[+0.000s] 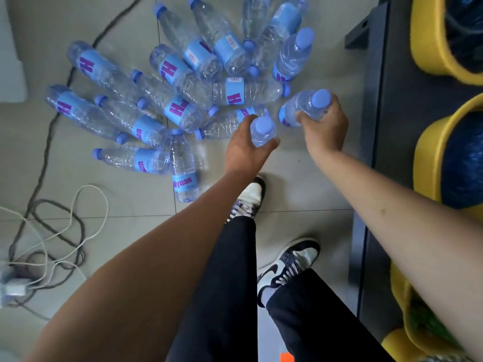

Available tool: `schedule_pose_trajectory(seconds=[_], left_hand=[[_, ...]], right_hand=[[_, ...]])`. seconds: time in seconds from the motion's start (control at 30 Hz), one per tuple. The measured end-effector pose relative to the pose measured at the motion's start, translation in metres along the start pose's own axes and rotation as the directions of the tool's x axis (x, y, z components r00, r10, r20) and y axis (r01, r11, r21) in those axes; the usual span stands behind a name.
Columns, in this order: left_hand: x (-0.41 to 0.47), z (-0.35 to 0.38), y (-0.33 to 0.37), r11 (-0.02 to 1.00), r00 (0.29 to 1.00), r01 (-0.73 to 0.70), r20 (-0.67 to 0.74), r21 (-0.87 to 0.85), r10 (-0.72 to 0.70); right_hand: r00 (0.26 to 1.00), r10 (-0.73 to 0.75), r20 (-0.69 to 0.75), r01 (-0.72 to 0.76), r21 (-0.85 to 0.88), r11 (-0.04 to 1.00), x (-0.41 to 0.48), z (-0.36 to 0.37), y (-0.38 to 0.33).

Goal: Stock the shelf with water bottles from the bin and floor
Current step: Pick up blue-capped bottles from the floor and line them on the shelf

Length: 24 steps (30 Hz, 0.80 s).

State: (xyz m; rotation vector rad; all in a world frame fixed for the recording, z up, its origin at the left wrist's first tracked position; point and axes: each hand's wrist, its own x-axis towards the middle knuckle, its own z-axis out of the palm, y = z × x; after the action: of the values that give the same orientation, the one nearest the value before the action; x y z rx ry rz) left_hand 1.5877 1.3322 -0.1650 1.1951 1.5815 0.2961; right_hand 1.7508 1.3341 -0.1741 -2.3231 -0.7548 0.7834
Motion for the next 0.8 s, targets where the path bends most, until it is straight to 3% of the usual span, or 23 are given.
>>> schedule_pose_trajectory(seconds=[0.2, 0.43, 0.63, 0.8], left_hand=[[-0.052, -0.074, 0.092, 0.994, 0.997, -0.036, -0.078, -0.102, 0.028], [-0.157, -0.188, 0.271, 0.974, 0.979, -0.194, -0.086, -0.113, 0.185], [-0.256, -0.269, 0.459, 0.910, 0.926, -0.377, -0.101, -0.172, 0.364], [-0.334, -0.309, 0.598, 0.809, 0.833, -0.549, -0.050, -0.209, 0.552]], right_hand=[[0.993, -0.079, 0.085, 0.078, 0.019, 0.997, -0.066, -0.078, -0.084], [0.982, -0.168, 0.092, 0.157, 0.115, 0.981, -0.144, -0.220, -0.262], [0.963, -0.268, -0.033, 0.266, 0.274, 0.924, -0.196, -0.377, -0.425], [0.931, -0.326, -0.167, 0.363, 0.307, 0.880, -0.232, -0.511, -0.515]])
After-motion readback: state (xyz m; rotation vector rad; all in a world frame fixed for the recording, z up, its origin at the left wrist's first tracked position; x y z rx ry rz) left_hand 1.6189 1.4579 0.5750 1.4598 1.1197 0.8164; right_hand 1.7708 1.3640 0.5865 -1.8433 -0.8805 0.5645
